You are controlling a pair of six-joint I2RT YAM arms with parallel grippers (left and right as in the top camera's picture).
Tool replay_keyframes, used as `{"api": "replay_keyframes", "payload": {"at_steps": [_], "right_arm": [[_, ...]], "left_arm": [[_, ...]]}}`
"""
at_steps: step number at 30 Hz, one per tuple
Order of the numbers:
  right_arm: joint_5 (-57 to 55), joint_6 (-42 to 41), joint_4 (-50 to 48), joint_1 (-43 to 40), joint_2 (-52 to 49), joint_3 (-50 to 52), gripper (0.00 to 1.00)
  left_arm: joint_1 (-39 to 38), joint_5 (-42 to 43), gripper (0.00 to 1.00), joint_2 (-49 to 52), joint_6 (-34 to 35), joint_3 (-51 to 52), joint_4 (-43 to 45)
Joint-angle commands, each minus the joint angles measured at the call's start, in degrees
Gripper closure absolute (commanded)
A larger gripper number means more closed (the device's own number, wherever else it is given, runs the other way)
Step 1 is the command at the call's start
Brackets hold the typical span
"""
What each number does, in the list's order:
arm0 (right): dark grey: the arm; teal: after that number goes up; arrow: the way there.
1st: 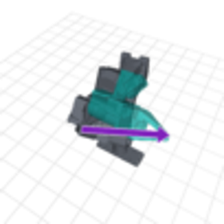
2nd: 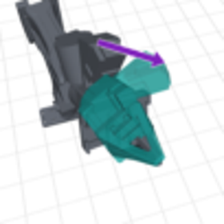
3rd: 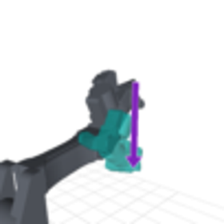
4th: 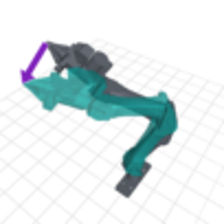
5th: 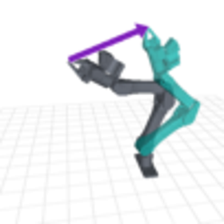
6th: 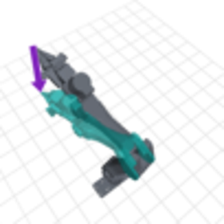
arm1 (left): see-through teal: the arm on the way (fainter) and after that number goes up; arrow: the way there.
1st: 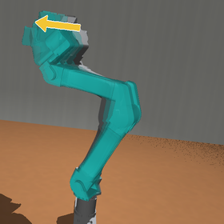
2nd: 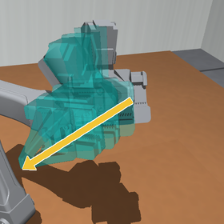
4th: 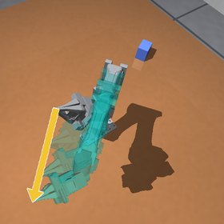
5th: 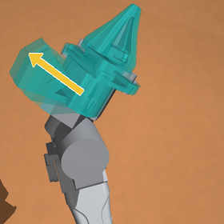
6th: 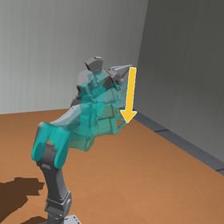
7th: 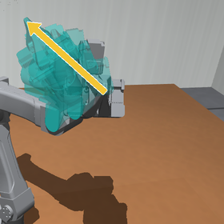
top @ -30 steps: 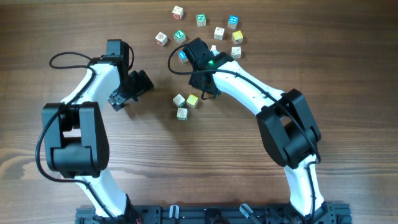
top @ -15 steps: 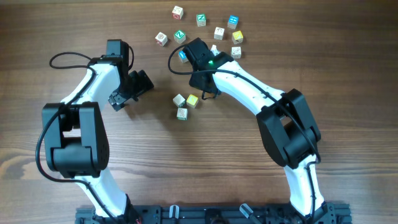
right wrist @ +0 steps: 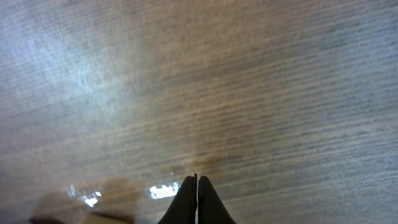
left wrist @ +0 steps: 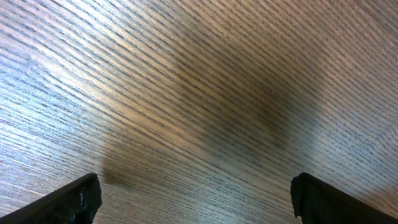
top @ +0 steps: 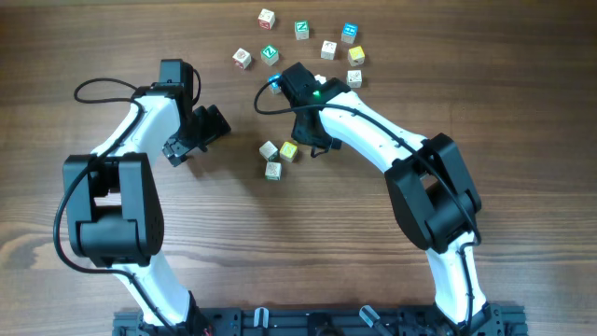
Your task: Form a circle
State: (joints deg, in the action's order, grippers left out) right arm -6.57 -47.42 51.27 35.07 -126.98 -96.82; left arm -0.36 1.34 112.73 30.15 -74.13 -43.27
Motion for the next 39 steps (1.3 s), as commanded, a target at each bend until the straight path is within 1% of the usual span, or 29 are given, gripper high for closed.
{"api": "replay_keyframes", "payload": {"at_steps": [1,4,8,13,30,38,39], "right_arm": [[8.92,2.49,1.81,0.00,-0.76,0.20,0.94],[11.76,2.49,2.73,0.00,-0.76,0.20,0.92],[11.85,2.49,3.89,0.00,-0.76,0.20,0.92],[13.75,2.43,1.42,0.00,-0.76,0.20,0.90],[12.41,2.38,-3.19,0.00,-0.76,0.20,0.88],[12.52,2.38,0.20,0.00,-0.76,0.20,0.87],[14.05,2.40,1.18,0.00,-0.76,0.20,0.87]], "left_arm": [[0.15,-0.57,0.00,0.66,0.33,0.33,0.15],[0.15,-0.57,0.00,0.66,0.33,0.31,0.15],[0.15,-0.57,0.00,0.66,0.33,0.31,0.15],[0.15,-0.57,0.00,0.66,0.33,0.31,0.15],[0.15,-0.57,0.00,0.66,0.33,0.33,0.15],[0.15,-0.57,0.00,0.66,0.33,0.31,0.15],[0.15,-0.57,0.00,0.66,0.33,0.33,0.15]]}}
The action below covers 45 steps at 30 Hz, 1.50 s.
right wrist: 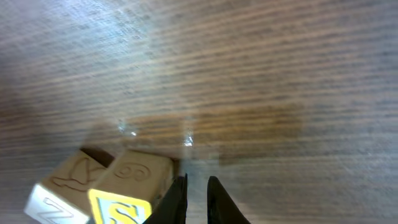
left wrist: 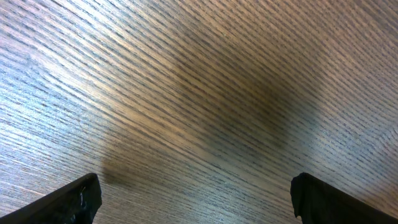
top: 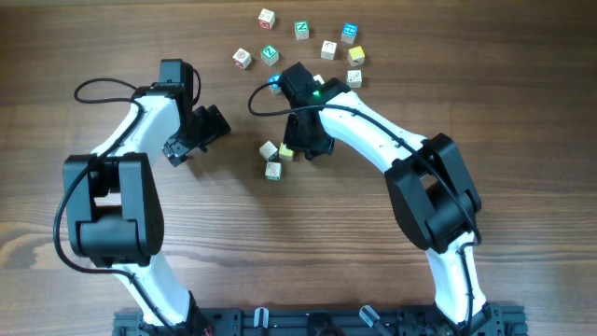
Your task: Form a circle
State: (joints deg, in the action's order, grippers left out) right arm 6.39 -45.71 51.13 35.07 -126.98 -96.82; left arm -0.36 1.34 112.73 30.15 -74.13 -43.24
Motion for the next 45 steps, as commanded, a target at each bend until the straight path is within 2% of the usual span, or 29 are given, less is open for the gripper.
{"api": "replay_keyframes", "payload": {"at_steps": [1,10,21,45], "right_arm": [[2.14,0.70,2.08,0.00,-0.76,0.20,0.87],[6.69,3.74,8.04,2.08,-0.76,0.20,0.88],[6.78,3.56,2.05,3.61,-0.76,0.20,0.86],[5.31,3.30,-0.46,3.61,-0.76,0.20,0.84]], "left_arm": [[0.15,-0.57,0.00,0.66,0.33,0.31,0.13],[0.15,-0.57,0.00,0.66,0.33,0.33,0.13],[0.15,-0.57,0.00,0.66,0.33,0.33,0.13],[0.15,-0.57,0.00,0.66,0.33,0.31,0.13]]}}
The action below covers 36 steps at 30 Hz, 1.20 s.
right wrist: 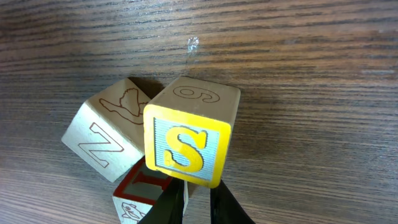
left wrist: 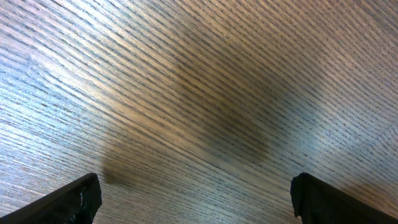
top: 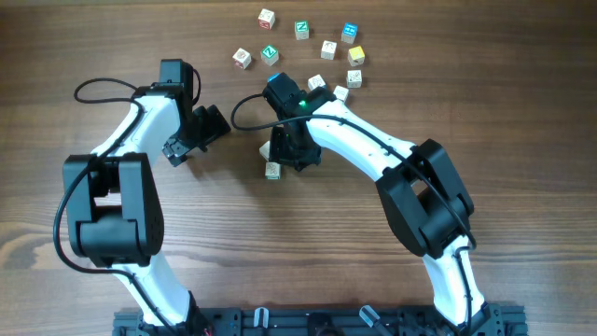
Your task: Form a circle
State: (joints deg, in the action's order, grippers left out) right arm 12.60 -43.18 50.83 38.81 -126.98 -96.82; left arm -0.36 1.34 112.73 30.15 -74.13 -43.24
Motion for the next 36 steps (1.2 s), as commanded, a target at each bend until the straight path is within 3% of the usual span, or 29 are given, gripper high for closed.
{"api": "replay_keyframes", "payload": {"at_steps": [1,11,20,25,36], "right_arm": [[-0.87,0.74,-0.02,-0.13,-0.76,0.20,0.84],[4.79,-0.72,7.17,0.31,-0.76,0.20,0.85],[5.07,-2.25,3.65,4.74,-0.76,0.20,0.84],[4.04,-1.97,5.05,4.20,-0.74,0.17,0.89],[6.27,-3.52,2.25,4.81,-0.74,0.17,0.88]], "left_arm": [[0.15,-0.57,0.00,0.66,0.33,0.31,0.13],[0.15,-0.57,0.00,0.66,0.33,0.33,0.13],[0.15,-0.57,0.00,0.66,0.33,0.33,0.13],[0.15,-0.57,0.00,0.66,0.33,0.33,0.13],[0.15,-0.57,0.00,0.66,0.33,0.33,0.13]]}}
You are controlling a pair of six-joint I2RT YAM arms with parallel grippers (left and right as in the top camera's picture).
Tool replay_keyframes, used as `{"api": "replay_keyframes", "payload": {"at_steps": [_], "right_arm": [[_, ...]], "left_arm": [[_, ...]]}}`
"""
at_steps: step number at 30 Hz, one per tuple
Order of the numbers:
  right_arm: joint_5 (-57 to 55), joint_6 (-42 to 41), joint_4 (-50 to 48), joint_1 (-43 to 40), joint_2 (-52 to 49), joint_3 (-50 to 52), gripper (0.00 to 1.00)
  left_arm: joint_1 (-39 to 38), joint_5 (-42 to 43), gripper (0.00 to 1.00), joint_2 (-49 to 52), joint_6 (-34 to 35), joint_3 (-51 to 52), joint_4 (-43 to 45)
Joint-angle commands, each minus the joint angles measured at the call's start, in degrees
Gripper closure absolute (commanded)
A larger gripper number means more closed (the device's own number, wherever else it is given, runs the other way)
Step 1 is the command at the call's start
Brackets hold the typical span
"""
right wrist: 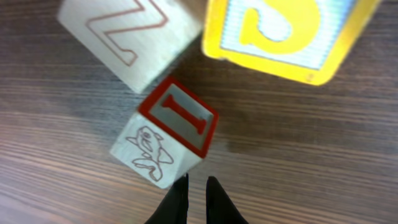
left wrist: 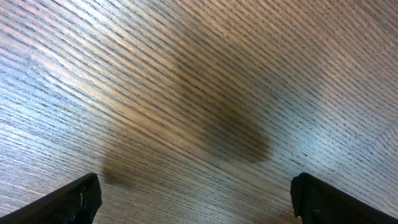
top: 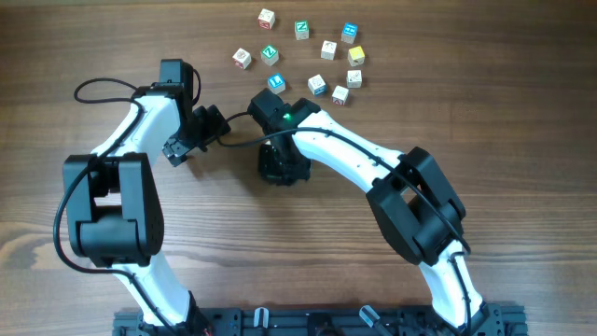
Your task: Form a circle
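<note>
Several small lettered wooden blocks lie scattered at the table's far middle, among them a green one (top: 301,30) and a blue one (top: 349,33). A cluster of three sits under my right gripper (top: 282,170) and is hidden overhead. The right wrist view shows them: a red I block (right wrist: 178,122), a Z block (right wrist: 134,31) and a yellow S block (right wrist: 289,31). My right gripper (right wrist: 196,186) is shut but for a sliver, empty, its tips at the I block's near corner. My left gripper (top: 197,137) hangs open over bare wood (left wrist: 196,205).
A blue block (top: 276,82), a blue-faced block (top: 317,85) and a pale block (top: 340,94) lie just beyond the right arm. The black frame (top: 308,322) runs along the near edge. Wood-grain table (top: 522,140) extends left and right.
My right gripper has moved left and nearer the front edge: its tips were at the yellow S block and are now at the red I block. The left arm is unchanged.
My right gripper stood shut just right of the three-block cluster. Then it was beside the yellow S block, then over the cluster, and now at the red I block. The cluster keeps its arrangement. The left gripper stayed open in place throughout.
</note>
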State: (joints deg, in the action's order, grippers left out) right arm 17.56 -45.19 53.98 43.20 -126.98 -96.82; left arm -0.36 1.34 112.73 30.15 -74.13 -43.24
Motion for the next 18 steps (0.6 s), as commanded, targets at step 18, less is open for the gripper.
{"api": "replay_keyframes", "payload": {"at_steps": [18], "right_arm": [[-0.96,7.82,8.26,-9.75,10.25,-0.85,0.96]], "left_arm": [[0.15,-0.57,0.00,0.66,0.33,0.31,0.13]]}}
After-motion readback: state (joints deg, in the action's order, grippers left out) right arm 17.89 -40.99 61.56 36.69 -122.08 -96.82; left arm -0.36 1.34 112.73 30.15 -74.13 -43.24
